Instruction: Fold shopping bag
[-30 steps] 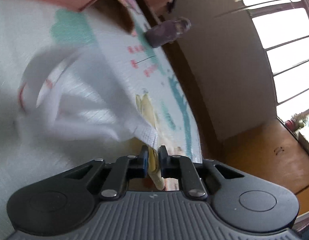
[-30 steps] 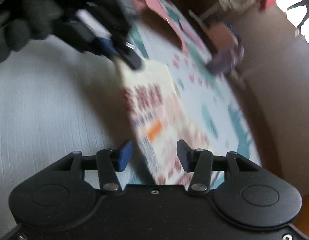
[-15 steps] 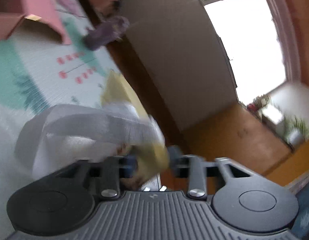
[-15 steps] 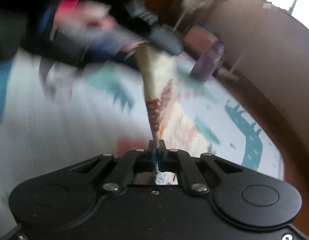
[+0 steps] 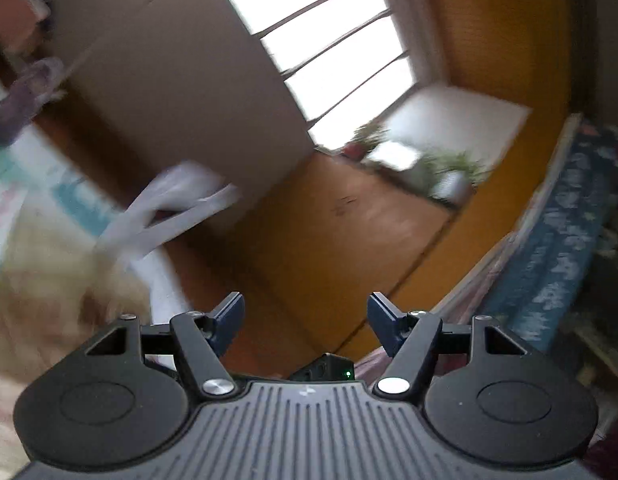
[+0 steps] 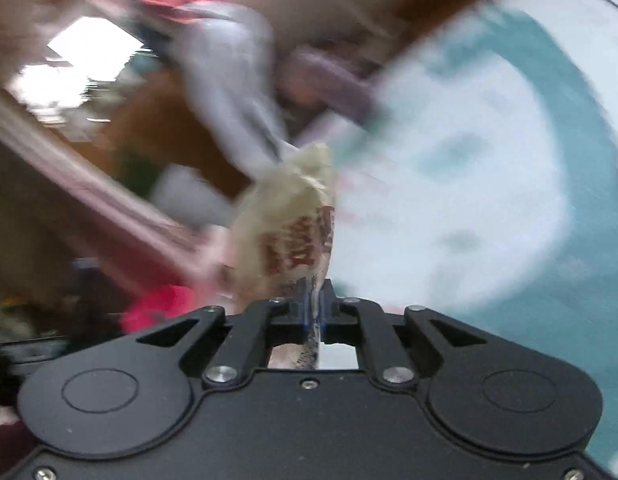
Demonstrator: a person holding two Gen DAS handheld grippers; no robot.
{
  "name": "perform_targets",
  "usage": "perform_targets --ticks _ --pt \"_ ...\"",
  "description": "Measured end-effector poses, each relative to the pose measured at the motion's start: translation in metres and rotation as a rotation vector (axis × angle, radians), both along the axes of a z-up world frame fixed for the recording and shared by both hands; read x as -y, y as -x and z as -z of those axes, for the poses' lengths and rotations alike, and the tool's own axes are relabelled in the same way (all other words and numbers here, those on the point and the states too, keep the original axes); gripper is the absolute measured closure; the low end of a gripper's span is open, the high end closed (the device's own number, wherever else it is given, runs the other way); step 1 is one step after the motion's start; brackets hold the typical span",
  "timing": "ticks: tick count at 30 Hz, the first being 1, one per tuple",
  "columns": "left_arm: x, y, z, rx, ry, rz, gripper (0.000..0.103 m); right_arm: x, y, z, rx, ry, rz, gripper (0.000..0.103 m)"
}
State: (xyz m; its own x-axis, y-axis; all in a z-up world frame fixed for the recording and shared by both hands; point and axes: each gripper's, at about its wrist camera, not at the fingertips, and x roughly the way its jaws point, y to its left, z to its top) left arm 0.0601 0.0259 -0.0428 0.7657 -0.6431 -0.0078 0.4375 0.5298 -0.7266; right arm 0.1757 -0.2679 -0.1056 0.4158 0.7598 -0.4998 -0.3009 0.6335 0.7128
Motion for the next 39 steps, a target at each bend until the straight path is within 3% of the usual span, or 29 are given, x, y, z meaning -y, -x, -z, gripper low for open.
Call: perform_targets --ticks 2,4,7,9,12,14,15,18,21,26,35,39 --pt "0.0 -0.002 0.009 -0.058 -0.078 -0.027 0.035 -0.008 -0.003 0.006 -0.008 0.198 0.005 0.086" --pt "0.003 -0.009 0.021 -0.146 -0.236 -0.068 0.035 -0.012 -0.003 0.002 0.025 0.342 0.011 0.079" --pt "0.019 -0.014 0.041 -0.214 -0.493 -0.047 0.035 -0.009 0.006 -0.013 0.063 0.369 0.029 0.073" --pt "0.033 -0.016 0.054 -0.24 -0.635 -0.01 0.037 -0.011 0.018 -0.027 0.152 0.452 0.034 0.072" --pt "0.056 -0.017 0.066 -0.221 -0.695 0.054 0.037 -0.024 0.022 -0.034 0.287 0.522 -0.036 0.073" --pt "0.065 -0.017 0.074 -0.22 -0.753 0.096 0.037 -0.029 0.016 -0.027 0.294 0.495 -0.104 0.075" --pt "0.071 -0.018 0.085 -0.248 -0.833 0.122 0.037 -0.034 0.014 -0.022 0.299 0.498 -0.14 0.075" --pt "0.085 -0.007 0.092 -0.151 -0.97 0.151 0.038 -0.061 0.005 -0.001 0.341 0.6 -0.284 0.075" --pt "0.085 -0.006 0.094 -0.143 -0.996 0.161 0.038 -0.075 -0.002 0.015 0.394 0.696 -0.376 0.075" --pt "0.073 -0.001 0.091 -0.15 -1.008 0.197 0.038 -0.075 -0.026 0.017 0.446 0.725 -0.353 0.075" --pt "0.067 -0.007 0.091 -0.172 -0.999 0.207 0.038 -0.053 -0.065 0.031 0.455 0.602 -0.248 0.074" --pt "0.071 -0.005 0.09 -0.191 -1.009 0.18 0.038 -0.054 -0.062 0.033 0.474 0.621 -0.211 0.062"
